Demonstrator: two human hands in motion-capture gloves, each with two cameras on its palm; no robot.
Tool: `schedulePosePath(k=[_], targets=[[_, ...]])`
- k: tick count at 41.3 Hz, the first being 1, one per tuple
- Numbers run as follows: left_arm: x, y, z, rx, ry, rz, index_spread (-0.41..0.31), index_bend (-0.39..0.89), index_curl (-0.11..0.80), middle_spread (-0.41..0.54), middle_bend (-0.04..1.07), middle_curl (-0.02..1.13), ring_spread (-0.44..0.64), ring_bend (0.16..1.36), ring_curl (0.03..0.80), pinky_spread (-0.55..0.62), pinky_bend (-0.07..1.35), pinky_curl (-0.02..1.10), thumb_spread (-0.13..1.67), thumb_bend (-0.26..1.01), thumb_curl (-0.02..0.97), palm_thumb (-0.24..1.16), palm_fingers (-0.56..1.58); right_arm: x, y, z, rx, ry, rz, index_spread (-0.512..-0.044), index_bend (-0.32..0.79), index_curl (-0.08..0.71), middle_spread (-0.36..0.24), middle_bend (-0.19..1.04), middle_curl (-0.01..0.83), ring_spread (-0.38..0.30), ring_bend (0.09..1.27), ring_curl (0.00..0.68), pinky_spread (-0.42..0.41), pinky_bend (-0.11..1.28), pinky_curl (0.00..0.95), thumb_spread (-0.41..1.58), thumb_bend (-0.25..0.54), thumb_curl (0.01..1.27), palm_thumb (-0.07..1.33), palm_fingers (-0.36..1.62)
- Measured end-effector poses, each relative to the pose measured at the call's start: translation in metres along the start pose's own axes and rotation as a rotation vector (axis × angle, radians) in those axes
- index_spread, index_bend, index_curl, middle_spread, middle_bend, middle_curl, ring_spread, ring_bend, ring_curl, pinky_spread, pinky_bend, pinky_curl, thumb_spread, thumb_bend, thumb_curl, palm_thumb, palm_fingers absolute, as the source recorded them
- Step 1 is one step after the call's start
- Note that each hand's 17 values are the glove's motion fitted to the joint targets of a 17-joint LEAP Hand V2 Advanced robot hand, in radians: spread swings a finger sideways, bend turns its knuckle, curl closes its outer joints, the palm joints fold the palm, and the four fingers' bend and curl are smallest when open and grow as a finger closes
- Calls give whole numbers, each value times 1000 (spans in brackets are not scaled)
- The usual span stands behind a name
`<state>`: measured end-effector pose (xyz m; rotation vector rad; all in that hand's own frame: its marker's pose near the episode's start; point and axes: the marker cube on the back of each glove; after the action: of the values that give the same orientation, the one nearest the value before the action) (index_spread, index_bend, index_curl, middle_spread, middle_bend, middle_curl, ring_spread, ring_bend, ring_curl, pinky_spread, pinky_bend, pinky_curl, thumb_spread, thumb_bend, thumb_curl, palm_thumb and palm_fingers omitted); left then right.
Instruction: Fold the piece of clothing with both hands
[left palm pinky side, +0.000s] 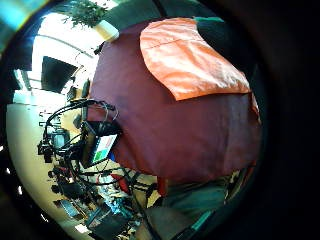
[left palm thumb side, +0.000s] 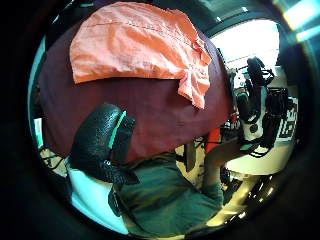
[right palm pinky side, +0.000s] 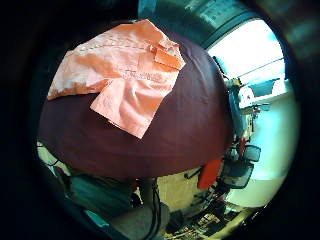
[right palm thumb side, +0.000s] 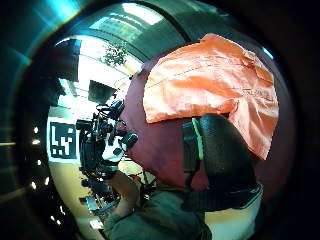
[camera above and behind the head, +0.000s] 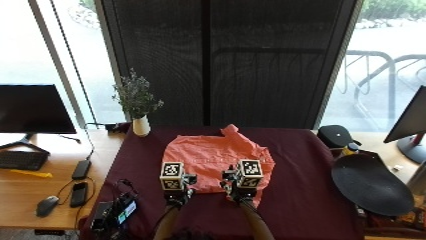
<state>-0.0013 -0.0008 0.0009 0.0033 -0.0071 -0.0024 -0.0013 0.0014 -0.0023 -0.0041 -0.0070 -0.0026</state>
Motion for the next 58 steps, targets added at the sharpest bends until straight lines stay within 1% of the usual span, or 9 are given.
schedulePosePath(k=[1,3,7,18,29,38,46,54,58], targets=[[0,0,1,0,0,1,-47,165,47,-8,262,76,60,447,91,136,282,48,433,153,60,253,566,0,-1,1,1,-1,0,-171,180,49,24,179,41,67,246,42,136,467,103,453,195,56,287,379],[-1,-1,2,0,3,3,-60,157,73,-10,261,121,76,472,140,177,294,82,569,156,78,271,546,2,-4,6,1,-4,0,-213,175,86,28,172,61,86,257,73,170,498,146,612,223,77,327,357],[-1,-2,4,-5,7,9,-76,156,115,-13,256,183,97,497,197,238,309,125,764,146,108,290,517,4,-7,12,-10,-3,-7,-270,166,135,28,175,98,110,270,114,217,530,200,855,247,113,368,327],[0,4,-1,-14,15,13,-95,151,192,-22,234,263,118,512,249,321,320,173,1011,87,170,308,482,4,-12,17,8,2,-4,-331,158,204,17,176,166,135,288,168,269,552,258,1186,249,185,418,281],[-3,5,-5,-4,5,6,-100,143,237,-25,224,315,124,519,276,349,322,206,1088,27,216,322,463,3,-4,10,-22,22,-10,-347,159,244,13,176,213,143,292,200,277,565,289,1288,228,237,468,259],[0,-9,11,20,30,33,-101,138,259,-25,217,346,125,523,292,356,326,229,1110,-12,245,337,454,16,4,-6,-35,40,3,-352,153,264,3,178,241,146,292,222,278,572,306,1288,199,277,516,244],[5,-24,32,29,53,15,-97,114,264,-25,213,367,119,539,306,348,345,253,1117,-18,262,342,446,58,-20,39,-25,37,48,-352,138,270,6,168,255,146,303,240,272,609,325,1254,162,306,556,248],[13,-39,66,-62,84,31,-87,100,255,-26,209,384,100,566,320,316,391,283,1117,-20,275,348,445,88,-33,85,-86,17,104,-344,120,262,14,169,266,146,336,262,252,653,345,1200,108,324,580,242],[18,-41,76,-122,96,41,-84,99,250,-29,212,393,94,577,328,299,406,296,1116,-21,281,346,438,88,-28,79,-71,16,131,-336,110,252,15,179,275,140,361,274,242,671,352,1182,79,330,583,250]])
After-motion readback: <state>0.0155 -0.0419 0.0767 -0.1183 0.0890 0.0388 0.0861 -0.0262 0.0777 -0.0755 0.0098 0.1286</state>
